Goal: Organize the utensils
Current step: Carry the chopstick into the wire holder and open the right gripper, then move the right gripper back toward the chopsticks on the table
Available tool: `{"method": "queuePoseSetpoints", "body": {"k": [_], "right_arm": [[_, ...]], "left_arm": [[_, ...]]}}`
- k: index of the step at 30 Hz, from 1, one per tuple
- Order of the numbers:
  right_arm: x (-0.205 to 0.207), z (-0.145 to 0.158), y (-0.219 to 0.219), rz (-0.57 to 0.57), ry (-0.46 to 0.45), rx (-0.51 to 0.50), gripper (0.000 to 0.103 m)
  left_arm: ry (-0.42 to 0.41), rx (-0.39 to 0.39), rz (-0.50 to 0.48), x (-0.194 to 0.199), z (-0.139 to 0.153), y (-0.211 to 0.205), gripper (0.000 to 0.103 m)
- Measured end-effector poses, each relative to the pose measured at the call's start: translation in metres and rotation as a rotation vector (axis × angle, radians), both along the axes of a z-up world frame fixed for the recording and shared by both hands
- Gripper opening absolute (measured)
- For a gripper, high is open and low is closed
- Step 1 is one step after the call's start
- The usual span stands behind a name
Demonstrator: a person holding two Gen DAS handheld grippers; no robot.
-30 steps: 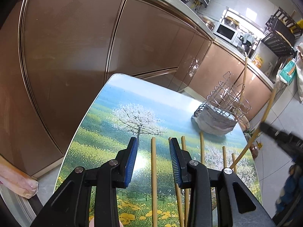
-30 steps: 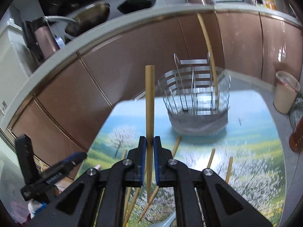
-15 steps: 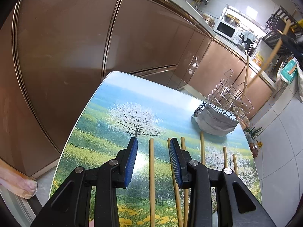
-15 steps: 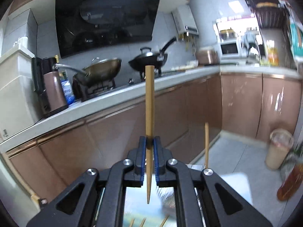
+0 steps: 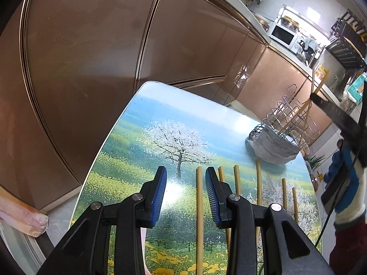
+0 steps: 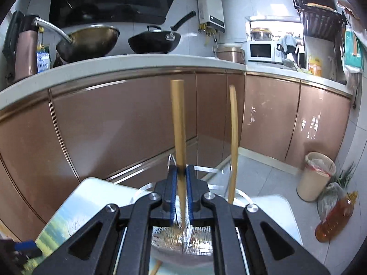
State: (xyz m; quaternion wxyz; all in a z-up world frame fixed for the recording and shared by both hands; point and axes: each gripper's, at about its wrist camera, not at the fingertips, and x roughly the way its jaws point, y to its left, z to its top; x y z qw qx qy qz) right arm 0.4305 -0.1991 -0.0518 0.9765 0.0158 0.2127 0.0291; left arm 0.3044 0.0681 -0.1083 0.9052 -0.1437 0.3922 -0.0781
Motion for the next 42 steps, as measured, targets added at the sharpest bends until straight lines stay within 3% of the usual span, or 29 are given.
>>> {"method": "queuePoseSetpoints", "body": {"k": [10,14,22,34,42], "right_arm": [[-0.028,0.016,-0.011,0.005,0.008,0.033,0.01],[-0.056,0.027,-0.023,0.002,0.001,0.074,0.024],[-0.122,0.049,-0.046,0.01,-0.017,0.126,0.027],[-0.214,0.061,-0.091,-0.021,0.113,0.177,0.027],[-0.25,0.051,-0.102,-0.001,0.179,0.181,0.027]], "left_arm": [[-0.024,0.009,-0.005,-0.016,0.014,-0.006,0.036],[-0.036,0.015,-0.007,-0.028,0.022,-0.008,0.036],[-0.061,0.018,-0.02,-0.057,0.047,-0.008,0.037],[-0.075,0.031,-0.039,-0.108,0.088,0.001,0.037],[-0.026,0.004,-0.106,-0.12,0.088,-0.017,0.037]]}}
